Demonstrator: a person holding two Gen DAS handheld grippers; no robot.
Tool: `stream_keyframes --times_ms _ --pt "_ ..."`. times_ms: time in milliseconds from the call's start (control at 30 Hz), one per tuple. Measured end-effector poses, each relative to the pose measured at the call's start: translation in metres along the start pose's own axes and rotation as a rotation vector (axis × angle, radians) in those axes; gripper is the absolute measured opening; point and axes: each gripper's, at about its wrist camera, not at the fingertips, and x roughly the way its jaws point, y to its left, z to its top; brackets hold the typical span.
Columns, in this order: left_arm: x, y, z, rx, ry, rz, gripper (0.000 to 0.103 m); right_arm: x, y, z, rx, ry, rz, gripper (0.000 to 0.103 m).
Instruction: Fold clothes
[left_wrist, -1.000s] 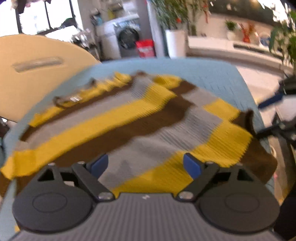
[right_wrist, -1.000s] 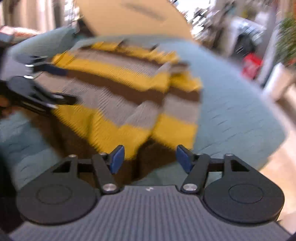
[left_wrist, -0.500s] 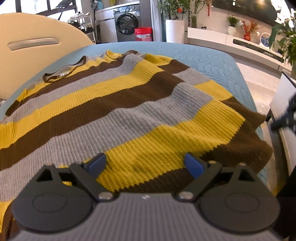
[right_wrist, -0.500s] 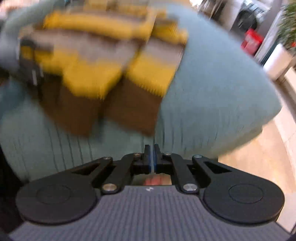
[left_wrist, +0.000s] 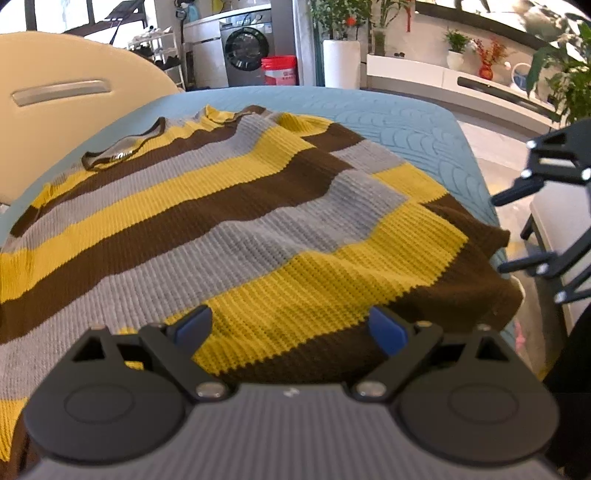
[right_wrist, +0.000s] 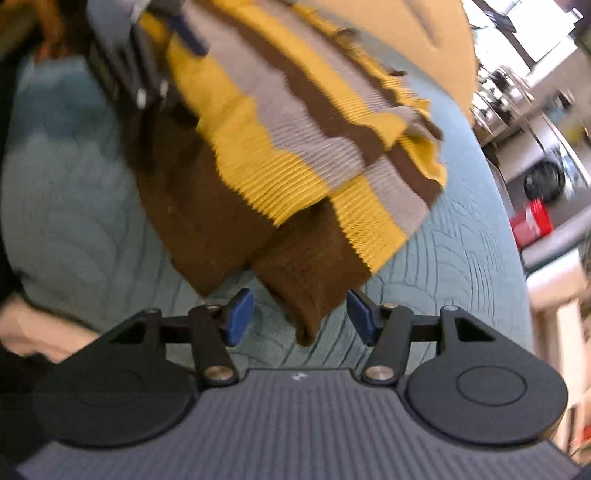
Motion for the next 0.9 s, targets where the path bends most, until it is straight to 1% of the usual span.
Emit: stream_keyframes --times_ms 33,67,100,133,167,200,267,333,400,467,500,533,567,600,633,667,700,733,767,800,867,900 --pt "0.000 -0.001 0.000 0.003 0.003 0.002 0.093 0.006 0.001 0.001 -0.029 -0.002 0.001 0.049" --pt "0.001 -0.002 -0.001 0.005 0.007 0.002 0.093 0.004 0.000 0.001 -0.028 -0.003 -0.002 0.007" --pt "0.001 -0.003 -0.001 0.007 0.012 -0.001 0.093 0.003 -0.001 0.001 -0.027 -0.004 -0.008 0.010" --pt "0.000 -0.004 -0.002 0.009 0.014 -0.003 0.093 -0.005 -0.005 -0.001 -0.016 -0.015 -0.042 0.010" --pt "0.000 -0.004 -0.003 0.008 0.018 -0.006 0.093 -0.014 -0.004 -0.006 -0.011 -0.016 -0.050 0.010" --pt "0.000 -0.004 -0.003 0.009 0.024 -0.012 0.093 -0.028 -0.012 -0.013 0.013 -0.018 -0.091 0.010" --pt "0.001 -0.003 -0.004 0.012 0.031 -0.016 0.093 -0.036 -0.017 -0.018 0.031 -0.007 -0.097 0.010" --pt "0.002 -0.003 -0.004 0.013 0.034 -0.017 0.094 -0.041 -0.020 -0.029 0.026 0.025 -0.094 0.010" --pt "0.002 -0.002 -0.003 0.011 0.037 -0.019 0.093 -0.033 -0.017 -0.035 0.023 0.041 -0.067 0.011" --pt "-0.004 0.001 0.000 0.014 0.028 -0.014 0.093 -0.022 -0.012 -0.039 0.021 0.067 -0.033 0.014" --pt "-0.007 0.004 0.001 0.015 0.021 -0.008 0.093 -0.016 -0.013 -0.039 0.038 0.112 0.010 0.016" --pt "-0.013 0.008 0.003 0.019 0.011 0.003 0.093 -0.013 -0.020 -0.036 0.067 0.164 0.026 0.017" --pt "-0.028 0.020 0.006 0.030 -0.015 0.031 0.093 -0.015 -0.026 -0.034 0.079 0.184 0.006 0.022" --pt "-0.038 0.029 0.006 0.038 -0.035 0.052 0.094 -0.017 -0.027 -0.033 0.084 0.190 0.003 0.034" --pt "-0.045 0.036 0.006 0.041 -0.047 0.068 0.094 -0.025 -0.039 -0.026 0.114 0.230 -0.010 0.039" --pt "-0.066 0.060 0.002 0.044 -0.080 0.120 0.095 -0.027 -0.040 -0.026 0.117 0.230 -0.013 0.044" --pt "-0.078 0.077 -0.002 0.037 -0.095 0.158 0.097 -0.035 -0.046 -0.022 0.131 0.214 -0.038 0.045" --pt "-0.086 0.091 -0.005 0.025 -0.104 0.190 0.099 -0.048 -0.055 -0.013 0.162 0.162 -0.084 0.046" --pt "-0.095 0.107 -0.011 0.011 -0.113 0.229 0.102 -0.058 -0.064 -0.004 0.197 0.113 -0.101 0.048" --pt "-0.109 0.134 -0.020 -0.013 -0.122 0.294 0.102 -0.061 -0.065 -0.001 0.207 0.095 -0.107 0.048" --pt "-0.125 0.175 -0.037 -0.054 -0.123 0.399 0.102 -0.071 -0.072 0.017 0.260 -0.010 -0.145 0.048" --pt "-0.132 0.205 -0.052 -0.084 -0.110 0.480 0.102 -0.074 -0.074 0.039 0.317 -0.114 -0.147 0.049"
